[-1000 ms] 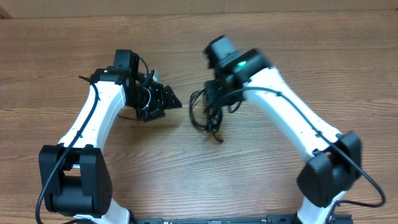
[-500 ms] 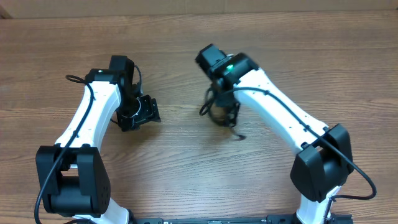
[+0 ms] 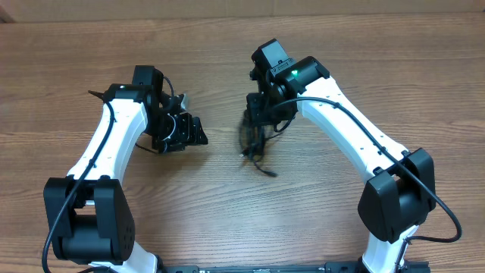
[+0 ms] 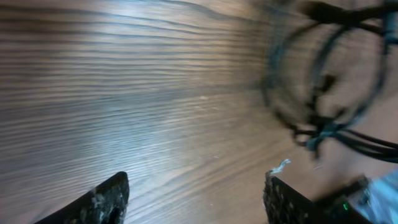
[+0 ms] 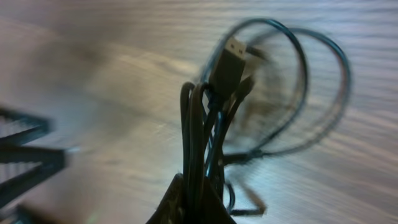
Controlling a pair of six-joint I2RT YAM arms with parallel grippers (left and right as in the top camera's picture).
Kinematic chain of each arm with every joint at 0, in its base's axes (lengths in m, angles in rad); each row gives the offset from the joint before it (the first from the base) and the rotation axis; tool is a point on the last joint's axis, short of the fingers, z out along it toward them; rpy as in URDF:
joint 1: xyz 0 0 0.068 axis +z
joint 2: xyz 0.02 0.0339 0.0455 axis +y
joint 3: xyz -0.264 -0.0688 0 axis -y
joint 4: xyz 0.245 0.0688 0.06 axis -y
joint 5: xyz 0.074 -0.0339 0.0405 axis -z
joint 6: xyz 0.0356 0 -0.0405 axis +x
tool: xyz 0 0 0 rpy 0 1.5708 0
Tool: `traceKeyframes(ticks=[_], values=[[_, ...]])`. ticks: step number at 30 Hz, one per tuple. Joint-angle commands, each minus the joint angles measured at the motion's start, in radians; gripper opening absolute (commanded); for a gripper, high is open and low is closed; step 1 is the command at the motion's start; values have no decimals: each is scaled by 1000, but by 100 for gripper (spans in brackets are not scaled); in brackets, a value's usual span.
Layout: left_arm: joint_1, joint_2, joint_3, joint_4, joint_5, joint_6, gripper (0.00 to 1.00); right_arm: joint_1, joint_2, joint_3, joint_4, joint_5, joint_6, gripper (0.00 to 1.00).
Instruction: Untangle cables
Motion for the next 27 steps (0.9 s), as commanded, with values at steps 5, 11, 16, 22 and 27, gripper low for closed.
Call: traceKeyframes(ticks=[5, 11, 16, 22, 27], values=[[2, -3, 13, 11, 119, 93, 69, -70, -9, -2, 3, -463, -116, 4], [-6, -3, 13, 35, 240, 94, 70, -90, -9, -2, 10, -380, 31, 4], [-8, -3, 13, 49, 235, 82, 69, -81, -9, -3, -20, -206, 80, 43], [-8, -3, 13, 50, 227, 65, 70, -84, -9, -3, -94, 10, 80, 67], [-13, -3, 13, 51, 218, 63, 69, -83, -9, -19, -112, 42, 85, 67]])
